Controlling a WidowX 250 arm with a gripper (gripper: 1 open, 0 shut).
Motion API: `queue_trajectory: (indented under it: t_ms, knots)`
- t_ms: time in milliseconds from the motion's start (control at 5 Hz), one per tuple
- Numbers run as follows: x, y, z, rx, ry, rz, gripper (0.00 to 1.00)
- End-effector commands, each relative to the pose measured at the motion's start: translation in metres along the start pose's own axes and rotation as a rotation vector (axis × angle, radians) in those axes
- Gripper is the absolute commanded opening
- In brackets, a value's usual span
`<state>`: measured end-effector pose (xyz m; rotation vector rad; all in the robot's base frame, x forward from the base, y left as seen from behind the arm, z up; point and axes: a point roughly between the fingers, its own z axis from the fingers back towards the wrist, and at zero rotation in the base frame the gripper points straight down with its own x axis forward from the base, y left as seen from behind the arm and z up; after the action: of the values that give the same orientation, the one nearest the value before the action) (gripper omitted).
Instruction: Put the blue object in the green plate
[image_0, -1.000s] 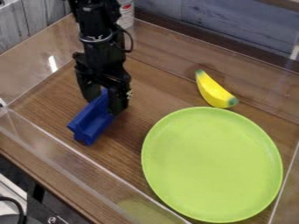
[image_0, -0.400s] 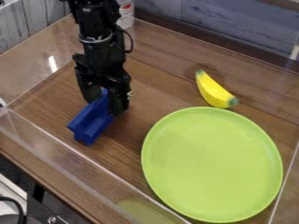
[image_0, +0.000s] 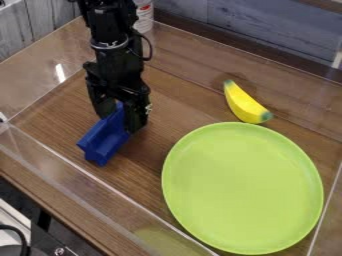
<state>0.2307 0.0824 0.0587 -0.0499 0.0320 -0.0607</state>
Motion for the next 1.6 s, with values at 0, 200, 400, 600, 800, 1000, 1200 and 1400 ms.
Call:
queue_trajectory:
  t_ms: [0, 200, 400, 600, 800, 1000, 1200, 1400]
  knots:
    - [0.005, 0.003, 0.015, 0.022, -0.055, 0.005, 1.00]
    - [0.006, 0.003, 0.016, 0.022, -0.058, 0.004, 1.00]
    - [0.007, 0.002, 0.018, 0.023, -0.062, 0.003, 1.00]
    - [0.008, 0.002, 0.019, 0.024, -0.065, 0.002, 1.00]
    - [0.007, 0.004, 0.012, 0.024, -0.056, 0.005, 1.00]
    - [0.006, 0.006, 0.004, 0.025, -0.045, 0.008, 1.00]
    - [0.006, 0.009, -0.004, 0.026, -0.034, 0.011, 1.00]
    - [0.004, 0.011, -0.012, 0.026, -0.024, 0.014, 1.00]
